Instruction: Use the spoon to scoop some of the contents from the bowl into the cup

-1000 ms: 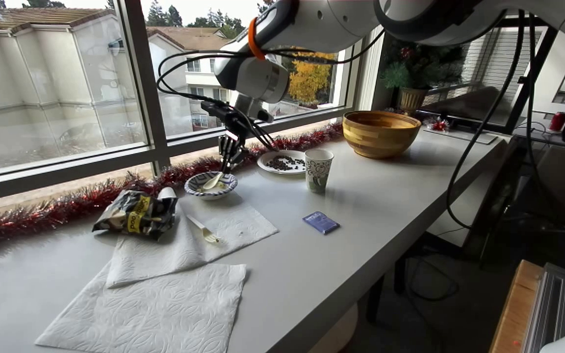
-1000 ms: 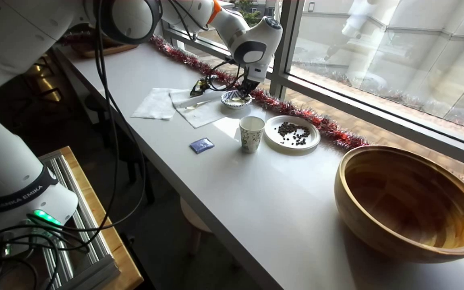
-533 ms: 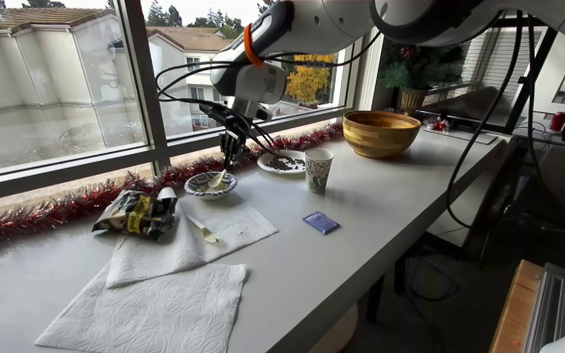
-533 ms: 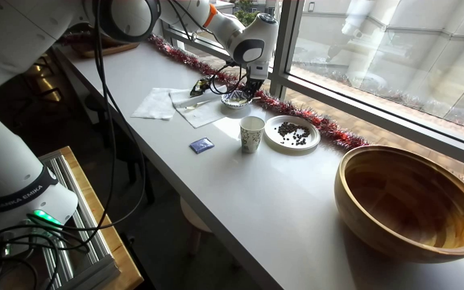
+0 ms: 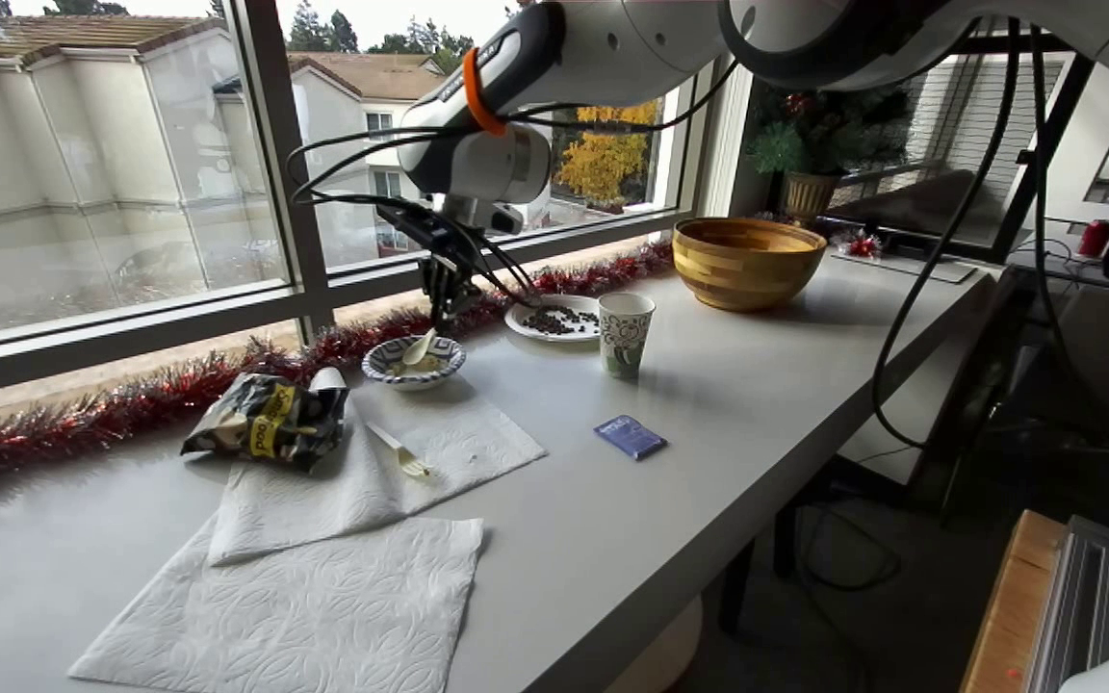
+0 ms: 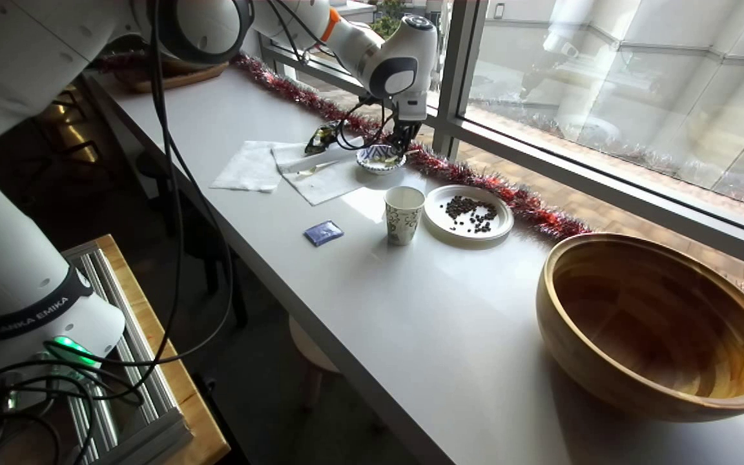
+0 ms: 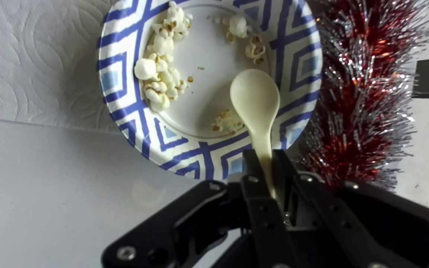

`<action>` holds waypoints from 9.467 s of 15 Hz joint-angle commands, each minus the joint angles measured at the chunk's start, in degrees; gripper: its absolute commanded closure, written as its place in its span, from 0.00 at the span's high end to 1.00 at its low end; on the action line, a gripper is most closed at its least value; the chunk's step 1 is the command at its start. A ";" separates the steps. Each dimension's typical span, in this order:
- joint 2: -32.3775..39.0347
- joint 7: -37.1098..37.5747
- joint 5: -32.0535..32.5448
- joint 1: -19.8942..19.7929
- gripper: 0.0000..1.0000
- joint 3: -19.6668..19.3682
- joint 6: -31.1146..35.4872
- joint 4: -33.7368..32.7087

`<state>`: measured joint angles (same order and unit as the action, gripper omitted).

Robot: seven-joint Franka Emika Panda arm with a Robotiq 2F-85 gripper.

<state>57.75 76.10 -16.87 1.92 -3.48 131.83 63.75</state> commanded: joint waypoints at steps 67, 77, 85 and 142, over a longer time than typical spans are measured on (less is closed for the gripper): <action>0.23 -0.49 2.90 -2.34 0.03 3.16 -23.91 -3.63; 2.17 -4.03 -1.91 -4.59 0.03 5.65 -23.47 -5.10; 3.24 -7.31 -6.05 -6.91 0.03 6.76 -23.42 -6.12; -7.74 -19.29 -4.78 -26.42 0.03 3.12 -51.15 -6.69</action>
<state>52.56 58.49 -23.26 -23.74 0.62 82.11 54.88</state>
